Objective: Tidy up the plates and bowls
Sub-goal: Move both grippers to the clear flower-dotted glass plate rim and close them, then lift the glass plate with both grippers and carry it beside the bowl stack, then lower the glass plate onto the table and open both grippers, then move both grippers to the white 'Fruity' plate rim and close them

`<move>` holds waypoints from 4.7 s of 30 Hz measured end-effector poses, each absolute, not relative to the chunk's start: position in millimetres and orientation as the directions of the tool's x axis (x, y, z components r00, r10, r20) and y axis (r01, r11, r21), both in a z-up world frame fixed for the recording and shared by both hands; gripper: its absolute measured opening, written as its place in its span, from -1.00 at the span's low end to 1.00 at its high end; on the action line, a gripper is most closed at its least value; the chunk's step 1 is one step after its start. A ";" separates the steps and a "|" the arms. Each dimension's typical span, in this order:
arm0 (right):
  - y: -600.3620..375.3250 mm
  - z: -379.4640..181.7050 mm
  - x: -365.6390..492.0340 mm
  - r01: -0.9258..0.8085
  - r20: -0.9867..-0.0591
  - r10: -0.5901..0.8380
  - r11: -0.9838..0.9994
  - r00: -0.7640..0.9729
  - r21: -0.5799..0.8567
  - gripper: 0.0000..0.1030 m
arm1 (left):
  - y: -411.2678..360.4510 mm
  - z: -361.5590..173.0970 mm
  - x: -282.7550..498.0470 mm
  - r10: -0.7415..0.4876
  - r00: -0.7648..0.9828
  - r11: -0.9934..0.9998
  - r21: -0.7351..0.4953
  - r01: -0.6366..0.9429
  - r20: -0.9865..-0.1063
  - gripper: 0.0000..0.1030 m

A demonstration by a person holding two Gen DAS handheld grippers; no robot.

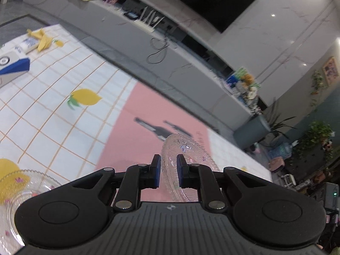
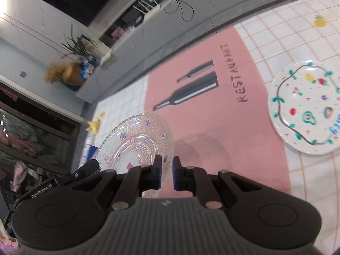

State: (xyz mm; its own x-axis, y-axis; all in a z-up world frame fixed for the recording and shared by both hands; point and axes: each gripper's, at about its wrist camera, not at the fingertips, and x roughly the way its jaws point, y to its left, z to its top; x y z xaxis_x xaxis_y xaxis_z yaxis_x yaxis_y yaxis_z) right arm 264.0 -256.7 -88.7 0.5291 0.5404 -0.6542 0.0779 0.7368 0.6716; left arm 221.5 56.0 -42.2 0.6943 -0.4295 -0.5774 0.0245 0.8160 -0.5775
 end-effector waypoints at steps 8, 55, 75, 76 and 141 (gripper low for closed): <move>-299.9 -53.4 193.9 0.081 -0.604 0.533 0.707 0.593 0.703 -0.80 | 12.3 -0.5 164.0 -0.494 0.704 0.789 -0.603 0.116 -0.510 -0.67; -440.4 -176.9 27.0 0.412 -0.650 0.324 0.563 0.687 0.716 -0.79 | -133.3 -129.2 71.9 -0.461 0.543 0.860 -0.504 0.078 -0.702 -0.70; -424.9 -176.6 36.9 0.409 -0.674 0.305 0.606 0.673 0.682 -0.67 | -141.6 -132.0 95.4 -0.401 0.579 0.889 -0.454 0.059 -0.710 -0.70; -424.7 -177.5 36.6 0.409 -0.676 0.308 0.607 0.670 0.682 -0.67 | -141.9 -133.6 96.2 -0.398 0.575 0.891 -0.450 0.057 -0.715 -0.70; -406.4 -113.8 133.5 0.257 -0.691 0.223 0.815 0.688 0.519 -0.01 | -156.6 -76.5 185.9 -0.415 0.638 0.856 -0.516 0.031 -0.649 -0.21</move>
